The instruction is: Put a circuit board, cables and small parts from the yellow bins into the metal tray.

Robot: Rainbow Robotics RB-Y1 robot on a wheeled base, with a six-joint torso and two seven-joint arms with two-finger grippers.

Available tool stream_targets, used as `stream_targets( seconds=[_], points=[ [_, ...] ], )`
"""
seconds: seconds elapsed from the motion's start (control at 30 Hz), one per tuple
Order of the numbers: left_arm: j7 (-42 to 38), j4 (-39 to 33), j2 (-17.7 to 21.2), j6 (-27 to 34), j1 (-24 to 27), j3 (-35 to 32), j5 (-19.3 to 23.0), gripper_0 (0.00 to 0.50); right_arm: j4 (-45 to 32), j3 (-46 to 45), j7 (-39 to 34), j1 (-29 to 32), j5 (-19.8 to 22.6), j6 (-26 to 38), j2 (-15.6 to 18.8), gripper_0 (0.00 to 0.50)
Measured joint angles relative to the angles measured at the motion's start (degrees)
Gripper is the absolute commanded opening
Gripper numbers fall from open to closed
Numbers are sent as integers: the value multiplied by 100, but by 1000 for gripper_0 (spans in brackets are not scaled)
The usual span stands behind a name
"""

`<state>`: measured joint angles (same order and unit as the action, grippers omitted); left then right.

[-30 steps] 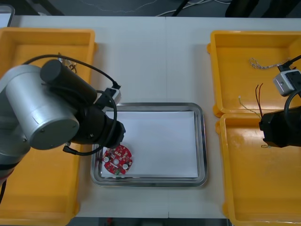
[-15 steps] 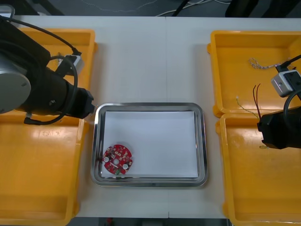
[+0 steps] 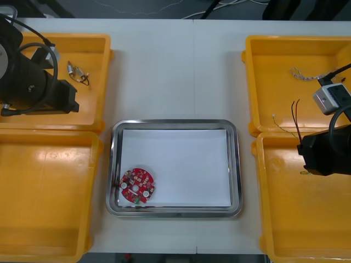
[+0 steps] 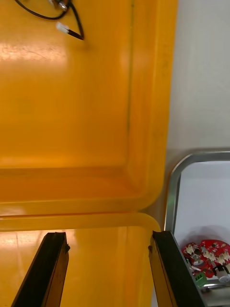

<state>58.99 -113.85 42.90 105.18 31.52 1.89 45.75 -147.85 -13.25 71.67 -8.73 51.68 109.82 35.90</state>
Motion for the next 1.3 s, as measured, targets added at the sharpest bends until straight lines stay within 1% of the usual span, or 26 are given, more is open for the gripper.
stream_targets(
  seconds=[0.2, 0.37, 0.47, 0.67, 0.73, 0.87, 1.07, 1.17, 1.3],
  points=[
    [2, 675, 99, -91, 326, -66, 5, 500, -4, 195, 0, -38, -9, 0, 0, 0],
    [44, 1110, 106, -95, 530, -285, -65, 500, -6, 475, 0, -158, -40, 0, 0, 0],
    [297, 1347, 106, -95, 617, -421, -266, 500, -6, 655, 0, -248, -40, 0, 0, 0],
    [1420, 1704, 107, -98, 742, -480, -756, 500, -8, 1130, -1, -497, -40, 1, 1, 0],
    [1605, 1745, 107, -137, 754, -480, -887, 500, -8, 1335, -1, -604, -40, 1, 1, 0],
    [1610, 1864, 106, -399, 759, -480, -1047, 500, -8, 1820, -1, -881, -60, 1, 6, 0],
    [1610, 2371, 54, -847, 891, -480, -1259, 500, 82, 2766, -1, -1354, -145, 1, 81, 0],
    [1610, 2646, -67, -988, 1026, -480, -1493, 500, 263, 3294, 0, -1560, -239, 2, 156, 0],
    [1611, 2916, -311, -1297, 1167, -481, -1964, 500, 527, 3969, 0, -1804, -482, 2, 232, 0]
  ],
)
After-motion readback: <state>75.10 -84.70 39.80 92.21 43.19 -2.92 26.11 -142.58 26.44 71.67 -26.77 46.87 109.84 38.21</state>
